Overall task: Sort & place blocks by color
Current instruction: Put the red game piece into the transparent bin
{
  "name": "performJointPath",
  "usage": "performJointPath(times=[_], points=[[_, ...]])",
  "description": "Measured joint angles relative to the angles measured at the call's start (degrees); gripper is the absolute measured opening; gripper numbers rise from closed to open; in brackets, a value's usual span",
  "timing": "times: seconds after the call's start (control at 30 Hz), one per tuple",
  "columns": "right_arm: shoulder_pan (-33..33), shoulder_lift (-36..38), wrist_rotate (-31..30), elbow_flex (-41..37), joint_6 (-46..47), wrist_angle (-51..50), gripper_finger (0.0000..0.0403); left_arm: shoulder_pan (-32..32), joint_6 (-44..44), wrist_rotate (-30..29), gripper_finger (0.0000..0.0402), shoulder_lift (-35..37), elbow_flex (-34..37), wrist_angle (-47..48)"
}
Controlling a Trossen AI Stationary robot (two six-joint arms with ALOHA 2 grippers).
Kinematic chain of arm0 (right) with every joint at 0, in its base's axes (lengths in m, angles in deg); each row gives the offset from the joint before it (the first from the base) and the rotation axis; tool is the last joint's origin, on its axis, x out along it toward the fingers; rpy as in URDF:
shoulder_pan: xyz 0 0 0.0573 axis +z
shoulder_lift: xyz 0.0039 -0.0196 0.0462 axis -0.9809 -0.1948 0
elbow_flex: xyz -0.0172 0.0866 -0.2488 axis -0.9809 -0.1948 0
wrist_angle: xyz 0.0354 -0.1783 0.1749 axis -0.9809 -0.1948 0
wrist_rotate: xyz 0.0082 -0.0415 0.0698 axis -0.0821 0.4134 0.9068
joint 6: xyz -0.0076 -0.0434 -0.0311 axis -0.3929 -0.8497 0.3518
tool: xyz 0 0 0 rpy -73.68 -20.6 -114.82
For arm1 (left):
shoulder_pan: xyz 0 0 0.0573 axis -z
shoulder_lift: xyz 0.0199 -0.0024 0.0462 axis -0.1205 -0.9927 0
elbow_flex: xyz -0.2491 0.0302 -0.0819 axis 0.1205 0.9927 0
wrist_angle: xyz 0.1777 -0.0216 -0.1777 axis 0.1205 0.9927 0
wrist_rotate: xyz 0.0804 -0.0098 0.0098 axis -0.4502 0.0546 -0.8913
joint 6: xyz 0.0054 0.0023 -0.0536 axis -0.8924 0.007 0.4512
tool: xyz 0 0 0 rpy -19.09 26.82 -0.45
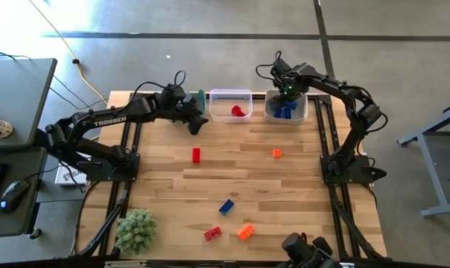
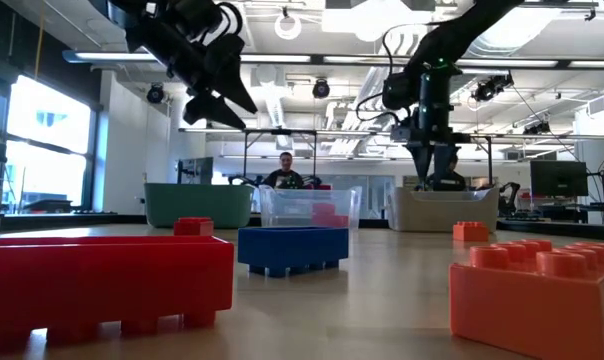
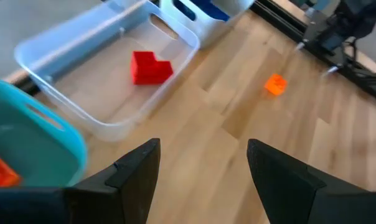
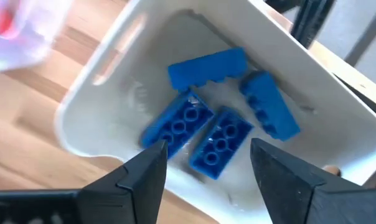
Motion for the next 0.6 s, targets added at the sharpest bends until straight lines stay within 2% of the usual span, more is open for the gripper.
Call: performJointPath(times=[0.2,0.6], points=[[1.27,0.05,3.67,3.6,1.77,-1.28,0.0219,5.34,6.73,0.0,0.0231,0.0,0.0,0.06],[8.75,0.17,3.91,15.61,7.23,-7.42,0.022,21.51,17.62,-0.09,0.0231,0.0,0.0,0.09]])
